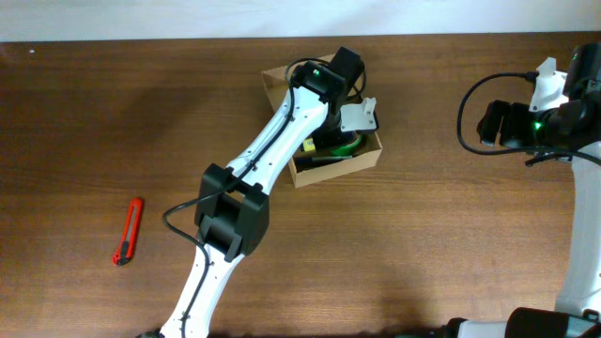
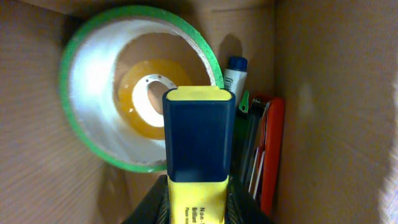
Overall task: Pack container
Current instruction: 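Carry the yellow highlighter into the box and lower it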
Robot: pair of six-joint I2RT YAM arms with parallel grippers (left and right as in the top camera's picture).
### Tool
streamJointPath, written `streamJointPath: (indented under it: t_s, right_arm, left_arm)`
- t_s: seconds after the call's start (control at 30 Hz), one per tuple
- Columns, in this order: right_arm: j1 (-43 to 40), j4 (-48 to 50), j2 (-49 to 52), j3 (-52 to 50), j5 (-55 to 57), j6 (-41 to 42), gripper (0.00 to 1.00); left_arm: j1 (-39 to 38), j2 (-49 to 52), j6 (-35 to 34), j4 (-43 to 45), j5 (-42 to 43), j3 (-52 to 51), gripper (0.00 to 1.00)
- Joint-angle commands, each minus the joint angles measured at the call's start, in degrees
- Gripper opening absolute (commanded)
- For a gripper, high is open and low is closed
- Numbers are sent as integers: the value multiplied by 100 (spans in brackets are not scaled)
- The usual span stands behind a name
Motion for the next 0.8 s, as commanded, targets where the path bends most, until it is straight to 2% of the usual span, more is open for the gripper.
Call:
streamJointPath:
  t_s: [0.0,0.63,0.67,0.77]
  right_arm:
    - [-33,24,20,-2,4,11,99]
    - [-33,79,20,-2,66,11,99]
    - [-33,83,20,-2,63,11,99]
    - [-33,81,20,-2,63,11,99]
  left_arm:
    - [-20,186,-146,28,44,50,1]
    - [-20,195,-385,52,44,50,2]
    - [-17,195,-387,52,44,50,3]
    - [-20,195,-498,96,42,50,25]
